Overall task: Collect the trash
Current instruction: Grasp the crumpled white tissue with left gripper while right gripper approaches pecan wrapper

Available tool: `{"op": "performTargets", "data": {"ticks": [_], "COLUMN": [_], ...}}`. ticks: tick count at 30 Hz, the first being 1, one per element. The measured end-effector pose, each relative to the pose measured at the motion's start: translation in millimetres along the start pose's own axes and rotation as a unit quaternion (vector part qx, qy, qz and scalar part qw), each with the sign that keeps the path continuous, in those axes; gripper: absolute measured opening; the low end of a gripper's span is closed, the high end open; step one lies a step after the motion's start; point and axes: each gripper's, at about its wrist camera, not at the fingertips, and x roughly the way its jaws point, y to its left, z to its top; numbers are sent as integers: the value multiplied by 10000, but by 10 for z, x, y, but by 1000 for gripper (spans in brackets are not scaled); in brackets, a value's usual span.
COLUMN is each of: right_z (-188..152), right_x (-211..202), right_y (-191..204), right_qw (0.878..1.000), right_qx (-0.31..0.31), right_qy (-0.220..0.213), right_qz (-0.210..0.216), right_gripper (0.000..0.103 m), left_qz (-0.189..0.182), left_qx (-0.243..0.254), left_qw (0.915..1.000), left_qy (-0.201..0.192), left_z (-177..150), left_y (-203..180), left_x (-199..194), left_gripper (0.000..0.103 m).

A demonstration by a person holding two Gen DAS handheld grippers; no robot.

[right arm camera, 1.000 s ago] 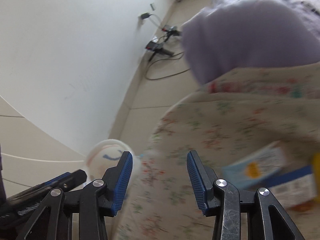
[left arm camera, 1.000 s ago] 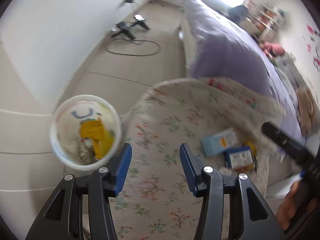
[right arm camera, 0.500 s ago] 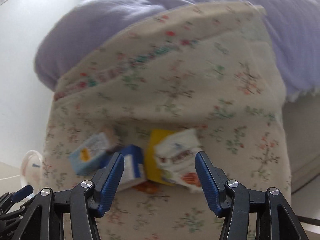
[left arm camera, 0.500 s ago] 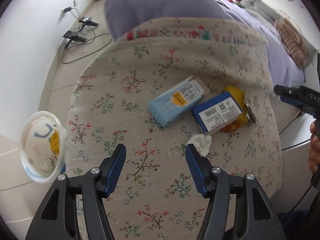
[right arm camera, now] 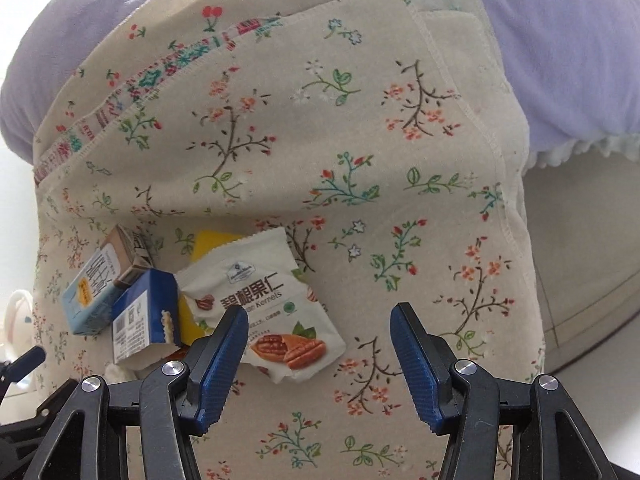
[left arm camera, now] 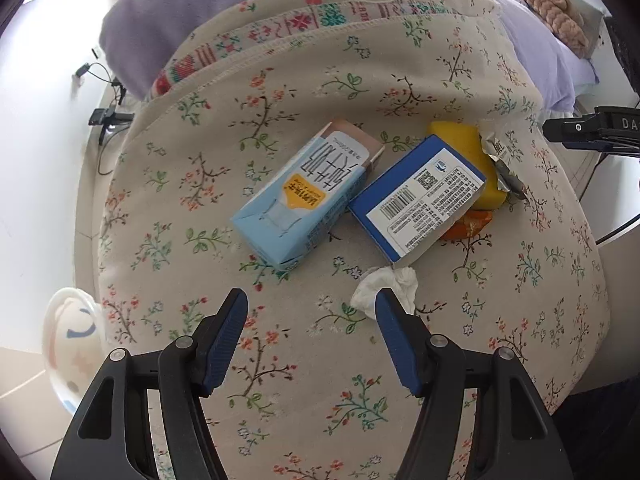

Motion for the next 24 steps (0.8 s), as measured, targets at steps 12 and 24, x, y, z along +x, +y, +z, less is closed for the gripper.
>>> {"op": "performTargets", "data": {"ticks": [12,24], "right_z": [-19,-300], "right_x": [151,599], "right_y": [204,622], "right_qw": [9990,9790], "right_qx": [-331,-1834], "right_qy": [262,761], "right_qz": [145,-468], "right_gripper": [64,64], "left_qz": [-312,-757], "left_qx": [-314,-823], "left_qw": [9989,9937], "left_qy": [143,60], "left_z": [-43,-102], "left_y": [-327,-59], "left_x": [437,119], "left_gripper": [28,21]}}
